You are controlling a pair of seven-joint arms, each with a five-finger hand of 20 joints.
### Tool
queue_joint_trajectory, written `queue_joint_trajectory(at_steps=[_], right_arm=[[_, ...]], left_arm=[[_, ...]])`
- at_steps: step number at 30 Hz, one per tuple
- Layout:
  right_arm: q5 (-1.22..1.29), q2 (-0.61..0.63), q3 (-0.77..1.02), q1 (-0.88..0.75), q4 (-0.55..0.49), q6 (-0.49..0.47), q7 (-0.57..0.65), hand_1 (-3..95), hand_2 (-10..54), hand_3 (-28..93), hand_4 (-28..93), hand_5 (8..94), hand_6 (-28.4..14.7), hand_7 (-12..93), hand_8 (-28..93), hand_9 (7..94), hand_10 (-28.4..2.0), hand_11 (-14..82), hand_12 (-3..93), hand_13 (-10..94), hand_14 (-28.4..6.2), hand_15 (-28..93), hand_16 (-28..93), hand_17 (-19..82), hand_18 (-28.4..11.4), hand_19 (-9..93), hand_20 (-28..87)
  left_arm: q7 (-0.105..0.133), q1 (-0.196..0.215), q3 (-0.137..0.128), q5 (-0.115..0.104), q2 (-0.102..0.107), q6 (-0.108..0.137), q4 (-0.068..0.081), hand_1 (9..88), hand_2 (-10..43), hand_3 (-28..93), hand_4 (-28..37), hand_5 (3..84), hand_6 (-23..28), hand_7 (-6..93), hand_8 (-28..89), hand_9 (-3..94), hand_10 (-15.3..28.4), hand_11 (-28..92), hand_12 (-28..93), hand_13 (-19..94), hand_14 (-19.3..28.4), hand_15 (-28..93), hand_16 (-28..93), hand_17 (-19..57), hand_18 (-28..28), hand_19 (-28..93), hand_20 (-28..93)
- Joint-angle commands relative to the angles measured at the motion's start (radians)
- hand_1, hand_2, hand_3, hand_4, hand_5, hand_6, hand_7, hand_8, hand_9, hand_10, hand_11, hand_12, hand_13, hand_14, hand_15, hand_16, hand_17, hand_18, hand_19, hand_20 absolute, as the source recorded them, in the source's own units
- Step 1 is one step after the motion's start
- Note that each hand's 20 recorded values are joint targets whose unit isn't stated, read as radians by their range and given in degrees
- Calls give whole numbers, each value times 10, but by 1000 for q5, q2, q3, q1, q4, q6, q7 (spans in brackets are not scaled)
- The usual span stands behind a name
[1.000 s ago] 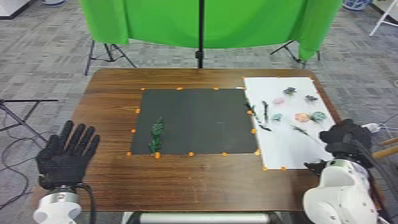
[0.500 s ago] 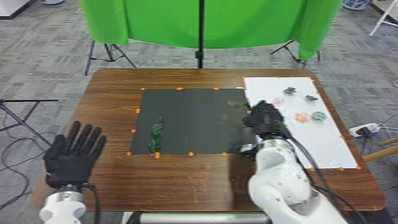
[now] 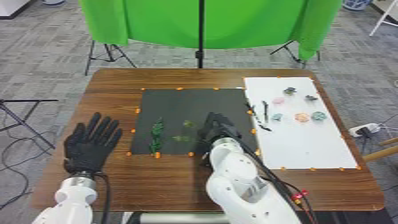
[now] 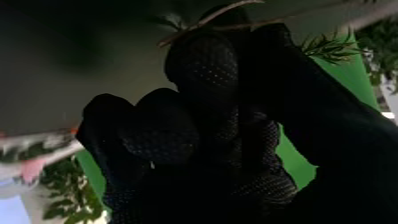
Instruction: Arrange flowers
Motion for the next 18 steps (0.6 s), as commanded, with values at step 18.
queue_joint_trajectory(at_steps=[18], right_arm=[[32, 22, -32, -31, -64, 141, -26, 434, -95, 762, -267, 792, -53, 239, 70, 834, -146, 514, 299, 793, -115, 763, 354, 515, -272, 932, 603]], left_arm=[[44, 63, -7, -31, -3, 13, -23, 276, 123, 814, -283, 420, 88, 107, -100, 406, 159, 210, 104, 312, 166, 343, -64, -58, 144, 351, 131]])
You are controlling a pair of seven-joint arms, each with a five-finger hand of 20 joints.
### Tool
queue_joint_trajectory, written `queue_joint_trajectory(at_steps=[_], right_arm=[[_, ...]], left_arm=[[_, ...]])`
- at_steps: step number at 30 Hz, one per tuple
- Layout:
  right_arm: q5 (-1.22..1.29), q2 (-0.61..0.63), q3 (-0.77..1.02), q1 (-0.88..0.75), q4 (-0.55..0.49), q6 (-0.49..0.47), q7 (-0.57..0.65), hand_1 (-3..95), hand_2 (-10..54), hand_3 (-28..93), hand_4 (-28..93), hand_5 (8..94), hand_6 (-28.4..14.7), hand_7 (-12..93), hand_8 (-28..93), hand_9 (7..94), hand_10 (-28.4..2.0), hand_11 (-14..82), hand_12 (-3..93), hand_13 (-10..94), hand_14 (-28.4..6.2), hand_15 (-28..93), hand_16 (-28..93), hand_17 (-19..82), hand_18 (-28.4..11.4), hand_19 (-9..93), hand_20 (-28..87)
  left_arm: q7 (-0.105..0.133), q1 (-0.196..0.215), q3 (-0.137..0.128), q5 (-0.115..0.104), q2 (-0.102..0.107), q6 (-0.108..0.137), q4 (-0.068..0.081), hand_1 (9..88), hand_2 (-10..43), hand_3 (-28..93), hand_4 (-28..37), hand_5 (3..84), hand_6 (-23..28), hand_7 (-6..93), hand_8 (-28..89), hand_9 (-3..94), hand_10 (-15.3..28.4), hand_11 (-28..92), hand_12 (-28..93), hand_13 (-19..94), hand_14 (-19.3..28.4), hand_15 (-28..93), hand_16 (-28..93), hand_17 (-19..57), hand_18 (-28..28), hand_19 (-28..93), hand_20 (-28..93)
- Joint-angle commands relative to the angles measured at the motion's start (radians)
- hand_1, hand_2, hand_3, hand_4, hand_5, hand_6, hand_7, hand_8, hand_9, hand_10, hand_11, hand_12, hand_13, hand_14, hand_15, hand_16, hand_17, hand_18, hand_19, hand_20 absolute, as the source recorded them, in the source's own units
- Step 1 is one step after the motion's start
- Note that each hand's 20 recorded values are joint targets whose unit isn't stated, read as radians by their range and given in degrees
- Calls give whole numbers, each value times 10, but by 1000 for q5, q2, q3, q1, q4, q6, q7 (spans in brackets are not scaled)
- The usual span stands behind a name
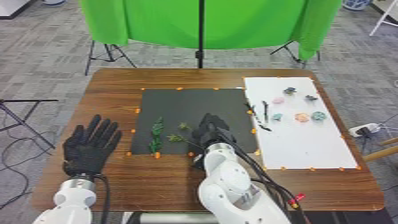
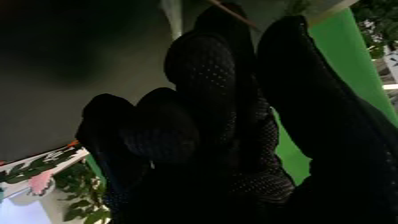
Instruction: Arrange flowers
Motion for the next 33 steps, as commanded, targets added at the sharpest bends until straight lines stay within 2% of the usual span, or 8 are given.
queue_joint_trajectory(at_steps=[1, 5, 11, 15, 19, 21, 28, 33], right_arm=[[34, 39, 0, -5, -67, 0, -27, 427, -95, 771, -267, 793, -54, 218, 56, 834, -145, 515, 300, 794, -114, 765, 356, 517, -272, 932, 607], [31, 84, 13, -16, -104, 9, -33, 421, -95, 773, -263, 794, -55, 197, 37, 840, -144, 518, 302, 798, -115, 768, 360, 519, -270, 932, 612], [60, 150, 30, -45, -128, -12, -47, 459, -95, 739, -200, 827, -58, 228, 102, 851, -146, 514, 303, 804, -121, 771, 361, 523, -270, 932, 620], [58, 165, 28, -76, -139, -44, -47, 434, -95, 758, -200, 836, -57, 211, 83, 862, -150, 501, 301, 803, -126, 769, 362, 521, -273, 932, 623], [37, 156, 17, -94, -124, -72, -60, 471, -91, 756, -221, 840, -62, 195, 85, 865, -151, 494, 304, 803, -128, 768, 359, 520, -275, 932, 620], [36, 150, 10, -95, -115, -86, -56, 491, -91, 754, -227, 842, -59, 193, 87, 867, -150, 492, 304, 804, -128, 767, 358, 519, -274, 932, 620], [40, 140, -30, -106, -113, -102, -79, 507, -92, 759, -234, 843, -55, 195, 88, 868, -147, 492, 305, 805, -126, 765, 357, 519, -274, 932, 618], [49, 135, -58, -110, -121, -113, -92, 506, -91, 761, -237, 842, -54, 195, 88, 868, -146, 491, 305, 805, -126, 764, 357, 518, -274, 932, 616]], left_arm=[[27, 38, -4, -9, -15, -2, -6, 276, 122, 814, -283, 420, 88, 107, -101, 406, 159, 210, 104, 312, 166, 343, -65, -58, 144, 351, 131], [44, 56, -15, -13, -33, -2, -13, 276, 121, 813, -283, 421, 89, 108, -101, 407, 159, 212, 105, 311, 165, 344, -65, -58, 144, 351, 131], [63, 78, -32, -18, -45, -5, -21, 275, 124, 811, -283, 422, 89, 108, -102, 407, 159, 212, 105, 312, 165, 346, -66, -57, 144, 350, 131], [60, 84, -36, -12, -40, -3, -25, 274, 125, 811, -283, 422, 89, 109, -102, 408, 159, 213, 105, 312, 165, 346, -67, -57, 144, 350, 131], [49, 70, -30, -20, -39, 2, -21, 274, 126, 811, -283, 422, 90, 109, -102, 408, 159, 213, 104, 312, 165, 346, -67, -57, 144, 350, 131], [42, 63, -29, -13, -38, -6, -18, 274, 126, 811, -283, 422, 90, 109, -102, 408, 159, 213, 104, 312, 166, 347, -67, -57, 144, 350, 131], [40, 52, -32, -14, -29, 1, -12, 273, 127, 812, -283, 423, 90, 110, -102, 407, 159, 213, 104, 313, 166, 348, -68, -57, 144, 350, 131], [37, 45, -29, -9, -24, -8, -7, 273, 128, 812, -283, 423, 90, 109, -102, 408, 159, 213, 103, 312, 164, 346, -68, -57, 144, 351, 131]])
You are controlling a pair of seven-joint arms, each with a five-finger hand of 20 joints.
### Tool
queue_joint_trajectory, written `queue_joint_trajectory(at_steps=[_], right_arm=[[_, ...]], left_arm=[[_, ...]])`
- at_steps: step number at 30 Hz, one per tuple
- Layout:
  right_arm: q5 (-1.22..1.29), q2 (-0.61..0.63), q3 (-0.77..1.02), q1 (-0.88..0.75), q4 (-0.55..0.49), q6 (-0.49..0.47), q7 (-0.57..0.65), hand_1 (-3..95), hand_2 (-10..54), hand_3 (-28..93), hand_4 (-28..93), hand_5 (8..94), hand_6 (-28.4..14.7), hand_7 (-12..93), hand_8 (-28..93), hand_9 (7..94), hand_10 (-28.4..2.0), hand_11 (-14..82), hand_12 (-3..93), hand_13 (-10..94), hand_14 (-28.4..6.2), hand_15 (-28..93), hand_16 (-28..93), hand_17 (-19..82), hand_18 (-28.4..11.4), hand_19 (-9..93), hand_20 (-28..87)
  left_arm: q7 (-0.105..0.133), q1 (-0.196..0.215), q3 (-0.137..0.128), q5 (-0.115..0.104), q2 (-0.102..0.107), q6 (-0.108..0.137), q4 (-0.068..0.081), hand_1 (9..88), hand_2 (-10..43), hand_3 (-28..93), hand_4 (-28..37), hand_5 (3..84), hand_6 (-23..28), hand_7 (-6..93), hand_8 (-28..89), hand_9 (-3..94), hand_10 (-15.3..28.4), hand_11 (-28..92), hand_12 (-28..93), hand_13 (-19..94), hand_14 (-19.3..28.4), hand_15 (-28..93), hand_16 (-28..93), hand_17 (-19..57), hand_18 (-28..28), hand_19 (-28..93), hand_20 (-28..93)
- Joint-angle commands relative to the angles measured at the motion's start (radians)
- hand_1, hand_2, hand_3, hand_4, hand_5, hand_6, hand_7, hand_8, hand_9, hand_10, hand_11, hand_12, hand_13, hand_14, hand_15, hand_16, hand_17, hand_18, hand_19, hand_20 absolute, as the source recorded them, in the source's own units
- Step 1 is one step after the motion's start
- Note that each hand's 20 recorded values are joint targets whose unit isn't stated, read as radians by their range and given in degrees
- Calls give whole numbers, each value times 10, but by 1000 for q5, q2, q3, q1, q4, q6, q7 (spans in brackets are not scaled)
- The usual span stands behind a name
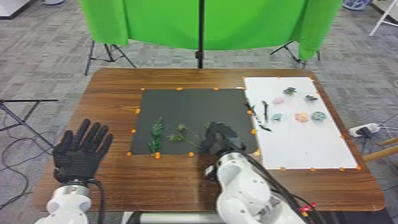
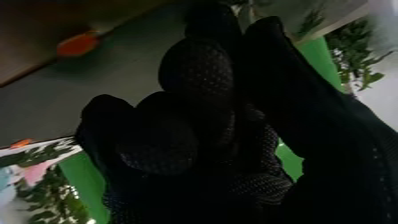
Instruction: Arrange flowers
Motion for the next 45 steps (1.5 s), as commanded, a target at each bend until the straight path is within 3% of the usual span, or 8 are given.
queue_joint_trajectory(at_steps=[1, 9, 11, 16, 21, 25, 30, 45], right_arm=[[4, -16, -61, -35, 20, -36, -31, 505, -91, 762, -237, 841, -54, 196, 87, 868, -147, 491, 305, 805, -125, 764, 358, 518, -274, 932, 616], [4, -1, -61, -34, 3, -19, 1, 495, -91, 761, -234, 838, -55, 196, 88, 866, -147, 489, 305, 803, -126, 763, 358, 516, -274, 932, 611], [-3, 3, -46, -33, -4, -8, 23, 472, -93, 759, -220, 830, -56, 202, 100, 857, -149, 488, 306, 800, -127, 761, 359, 514, -274, 932, 607], [58, 45, 18, -27, -91, -15, 48, 412, -95, 764, -199, 763, -48, 359, 191, 811, -171, 504, 298, 765, -140, 765, 353, 488, -278, 932, 605], [104, 57, 103, 5, -141, -15, 73, 353, -90, 773, -196, 703, -68, 442, 146, 777, -190, 503, 291, 731, -159, 769, 328, 453, -283, 932, 584], [10, 79, 145, 80, -48, 41, 77, 324, -72, 782, -185, 720, -79, 312, -88, 766, -197, 485, 289, 719, -164, 765, 320, 439, -284, 932, 573], [-67, 100, 179, 153, 71, 35, 66, 348, -94, 781, -205, 696, -90, 152, -99, 759, -197, 487, 285, 715, -163, 767, 314, 436, -284, 932, 572], [-213, 167, 116, 315, 360, -45, 51, 348, -95, 760, -268, 690, -90, 122, -88, 760, -187, 496, 282, 716, -157, 771, 317, 433, -284, 932, 576]], left_arm=[[-11, -1, 6, 0, 9, -6, 12, 272, 128, 812, -283, 423, 90, 109, -102, 407, 159, 212, 103, 312, 164, 346, -68, -57, 144, 351, 131], [-2, 15, 2, -6, -6, -5, 5, 272, 127, 813, -283, 422, 89, 107, -102, 407, 159, 210, 102, 312, 166, 346, -67, -57, 143, 350, 131], [-7, 25, -4, -3, -7, -31, 4, 272, 127, 813, -283, 422, 89, 107, -102, 408, 159, 209, 102, 312, 165, 345, -67, -56, 143, 350, 131], [6, 37, -16, -5, -17, -24, -6, 271, 129, 809, -283, 419, 87, 105, -102, 405, 159, 204, 100, 309, 165, 342, -66, -56, 143, 349, 130], [13, 47, -22, -1, -22, -25, -12, 270, 131, 807, -283, 419, 88, 104, -102, 403, 159, 204, 102, 307, 165, 342, -65, -57, 143, 349, 131], [18, 54, -21, -2, -28, -24, -17, 269, 132, 806, -283, 419, 88, 104, -101, 403, 160, 204, 102, 306, 164, 342, -65, -58, 143, 350, 132], [22, 58, -18, 14, -26, -36, -13, 268, 134, 807, -283, 419, 89, 104, -101, 403, 160, 204, 102, 306, 164, 343, -65, -59, 143, 352, 132], [14, 34, -2, 12, -14, -33, -8, 269, 133, 805, -283, 417, 87, 101, -101, 402, 158, 200, 100, 306, 165, 340, -64, -60, 144, 350, 131]])
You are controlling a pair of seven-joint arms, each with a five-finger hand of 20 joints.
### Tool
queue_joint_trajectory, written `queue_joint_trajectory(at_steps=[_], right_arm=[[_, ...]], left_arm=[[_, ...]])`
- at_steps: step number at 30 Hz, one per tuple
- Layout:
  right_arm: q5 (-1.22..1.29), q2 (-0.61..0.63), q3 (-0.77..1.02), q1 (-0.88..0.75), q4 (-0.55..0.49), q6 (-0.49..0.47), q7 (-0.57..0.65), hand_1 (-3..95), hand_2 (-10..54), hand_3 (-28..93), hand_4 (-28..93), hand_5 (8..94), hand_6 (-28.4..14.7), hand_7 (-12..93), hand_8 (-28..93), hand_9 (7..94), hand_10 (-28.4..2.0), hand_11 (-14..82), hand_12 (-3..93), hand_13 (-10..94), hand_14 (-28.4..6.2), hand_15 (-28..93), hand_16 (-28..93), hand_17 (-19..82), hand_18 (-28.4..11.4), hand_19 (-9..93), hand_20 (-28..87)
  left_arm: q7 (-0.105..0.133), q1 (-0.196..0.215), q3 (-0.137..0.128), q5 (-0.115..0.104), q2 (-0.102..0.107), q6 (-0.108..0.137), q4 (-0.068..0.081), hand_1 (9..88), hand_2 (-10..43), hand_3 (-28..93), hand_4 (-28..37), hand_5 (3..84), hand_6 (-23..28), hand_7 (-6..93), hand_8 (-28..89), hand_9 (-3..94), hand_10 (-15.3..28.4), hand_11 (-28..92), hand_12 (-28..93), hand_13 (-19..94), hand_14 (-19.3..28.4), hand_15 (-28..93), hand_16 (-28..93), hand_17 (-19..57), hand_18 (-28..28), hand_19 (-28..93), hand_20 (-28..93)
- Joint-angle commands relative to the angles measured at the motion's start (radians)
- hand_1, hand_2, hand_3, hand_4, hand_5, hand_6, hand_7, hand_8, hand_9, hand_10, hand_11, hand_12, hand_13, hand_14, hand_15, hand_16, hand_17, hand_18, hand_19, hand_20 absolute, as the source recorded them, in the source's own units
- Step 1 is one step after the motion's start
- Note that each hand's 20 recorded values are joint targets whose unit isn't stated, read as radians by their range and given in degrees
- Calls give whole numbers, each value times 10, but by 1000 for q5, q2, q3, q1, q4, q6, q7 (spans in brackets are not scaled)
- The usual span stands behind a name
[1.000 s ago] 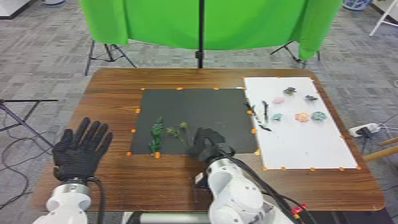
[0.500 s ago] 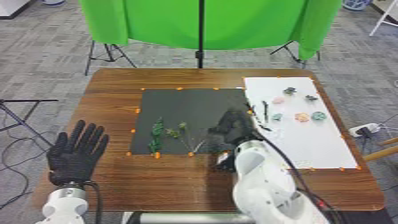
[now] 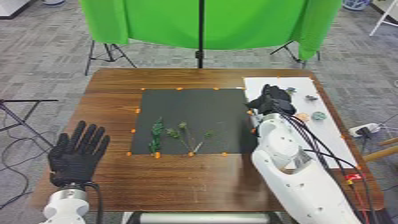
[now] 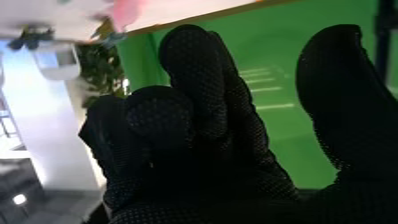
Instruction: Arrange flowers
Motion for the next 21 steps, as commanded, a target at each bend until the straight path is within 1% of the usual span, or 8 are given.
queue_joint_trajectory(at_steps=[1, 4, 7, 9, 13, 15, 18, 21], right_arm=[[-47, 53, -66, 81, 142, -47, -16, 351, -95, 761, -270, 693, -88, 126, -88, 762, -186, 496, 281, 716, -156, 772, 317, 433, -284, 932, 575], [-45, 65, -65, 80, 163, -57, 4, 369, -95, 762, -277, 695, -86, 131, -89, 766, -183, 498, 281, 720, -155, 772, 317, 435, -284, 932, 573], [-42, 66, -55, 66, 162, -54, 11, 385, -95, 769, -281, 694, -85, 134, -89, 766, -181, 498, 280, 722, -152, 771, 318, 438, -284, 932, 571], [-38, 65, -54, 60, 162, -68, 18, 396, -95, 775, -282, 697, -82, 146, -86, 767, -178, 501, 281, 724, -149, 770, 317, 439, -284, 932, 571], [14, 62, -64, 61, 173, -126, 10, 422, -95, 773, -282, 723, -67, 185, -92, 774, -174, 503, 280, 731, -145, 770, 320, 443, -282, 932, 575], [35, 64, -85, 64, 180, -130, -6, 432, -95, 775, -283, 733, -59, 206, -90, 781, -170, 505, 280, 734, -143, 769, 322, 443, -283, 932, 577], [34, 64, -117, 67, 189, -127, -55, 488, -95, 721, -283, 768, -51, 221, 53, 813, -155, 495, 316, 752, -138, 769, 341, 442, -281, 932, 585], [33, 51, -129, 67, 191, -138, -81, 561, -95, 665, -282, 809, -41, 224, 80, 847, -142, 455, 379, 771, -134, 767, 354, 448, -282, 932, 587]], left_arm=[[-8, -5, 15, 2, 4, -11, 9, 269, 133, 805, -283, 418, 87, 101, -101, 402, 157, 200, 100, 306, 165, 341, -64, -60, 144, 350, 131], [-7, -18, 15, -3, 21, -14, 15, 268, 133, 805, -283, 418, 87, 104, -101, 402, 157, 201, 101, 307, 164, 340, -64, -60, 144, 350, 131], [10, -7, -2, 9, 30, -13, 9, 269, 133, 805, -283, 418, 87, 105, -101, 402, 158, 202, 102, 307, 164, 341, -64, -60, 144, 351, 131], [10, 0, -8, 8, 27, -12, 8, 270, 133, 806, -283, 418, 88, 105, -101, 402, 157, 203, 102, 307, 164, 341, -64, -60, 144, 351, 131], [5, 1, -2, -2, 22, -13, 9, 270, 132, 806, -283, 418, 88, 105, -101, 403, 158, 203, 102, 308, 164, 342, -64, -60, 144, 351, 130], [3, 0, 1, 2, 20, -12, 9, 270, 132, 806, -283, 418, 88, 105, -101, 403, 158, 203, 102, 307, 164, 341, -65, -60, 144, 351, 130], [3, -2, 2, 1, 17, -14, 9, 271, 132, 805, -283, 419, 88, 105, -101, 403, 158, 204, 102, 307, 164, 342, -64, -60, 144, 351, 130], [3, -9, 7, -2, 14, -11, 12, 271, 132, 805, -283, 418, 88, 105, -101, 403, 158, 204, 102, 307, 165, 342, -64, -60, 144, 351, 130]])
